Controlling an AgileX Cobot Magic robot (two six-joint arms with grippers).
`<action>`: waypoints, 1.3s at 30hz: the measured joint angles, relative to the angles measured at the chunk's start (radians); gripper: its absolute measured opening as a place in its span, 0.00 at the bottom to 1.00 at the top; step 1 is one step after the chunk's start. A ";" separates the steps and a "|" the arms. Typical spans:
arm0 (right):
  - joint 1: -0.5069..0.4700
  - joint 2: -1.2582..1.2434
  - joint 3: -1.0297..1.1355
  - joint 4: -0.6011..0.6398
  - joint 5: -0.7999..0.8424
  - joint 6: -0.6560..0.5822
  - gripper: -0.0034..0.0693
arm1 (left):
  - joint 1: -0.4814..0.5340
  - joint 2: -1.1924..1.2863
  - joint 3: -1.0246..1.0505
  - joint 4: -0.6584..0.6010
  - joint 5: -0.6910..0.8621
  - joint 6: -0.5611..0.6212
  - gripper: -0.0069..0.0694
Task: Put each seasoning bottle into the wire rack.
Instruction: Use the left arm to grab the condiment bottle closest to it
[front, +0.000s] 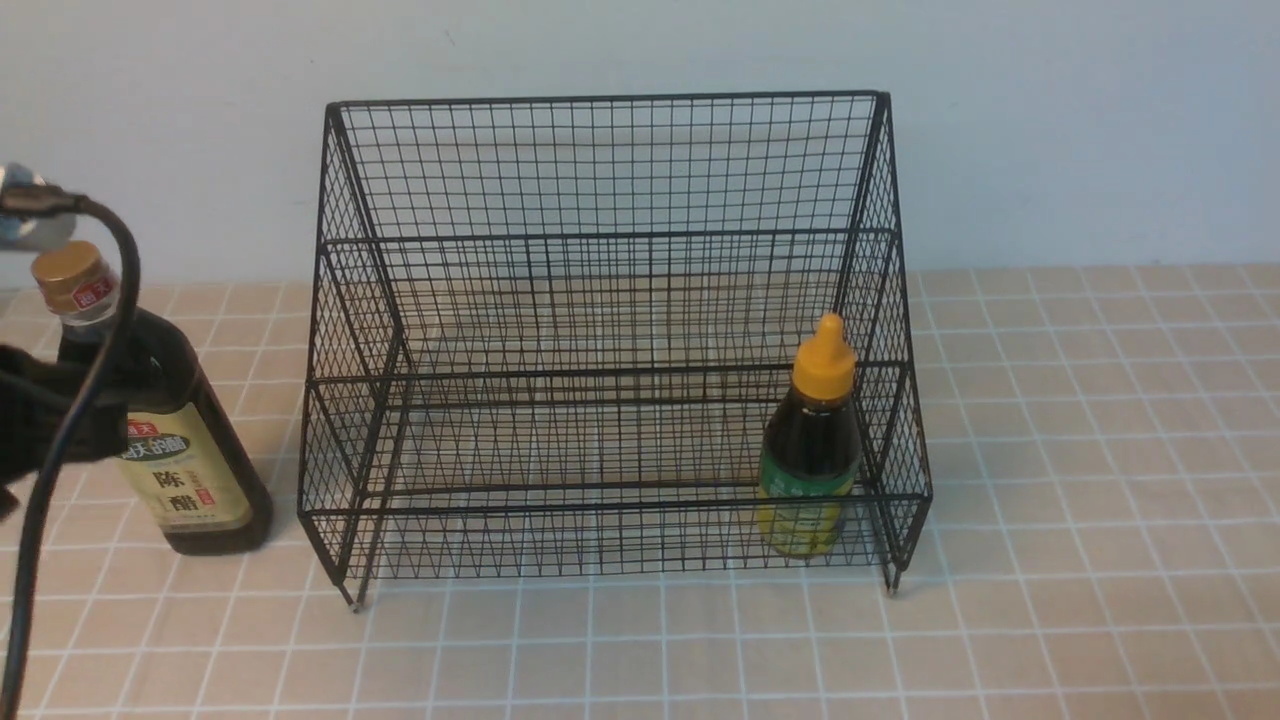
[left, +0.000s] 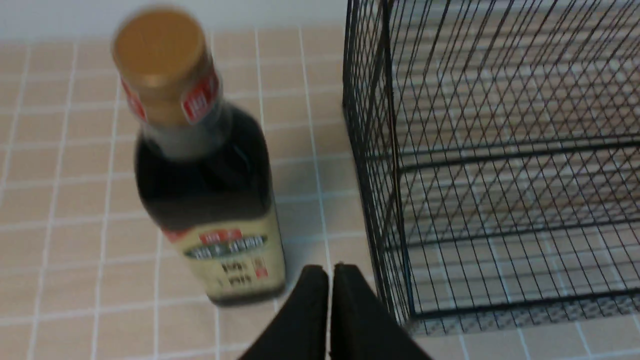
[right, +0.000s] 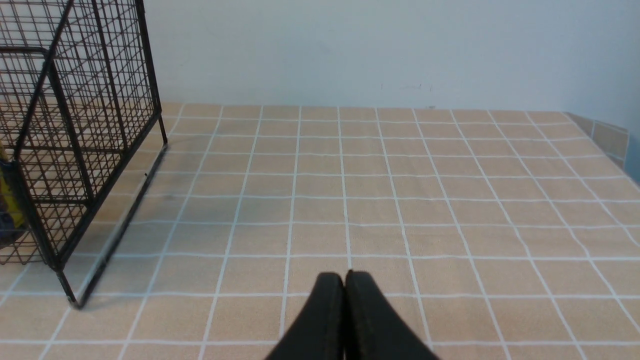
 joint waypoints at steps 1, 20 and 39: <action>0.000 0.000 0.000 0.000 0.000 0.000 0.03 | 0.000 0.000 -0.007 0.008 -0.013 0.017 0.09; 0.000 0.000 0.000 0.000 0.000 0.000 0.03 | 0.000 0.218 -0.011 0.058 -0.488 0.035 0.90; 0.000 0.000 0.000 0.000 0.000 0.000 0.03 | 0.026 0.433 -0.011 0.056 -0.546 0.035 0.84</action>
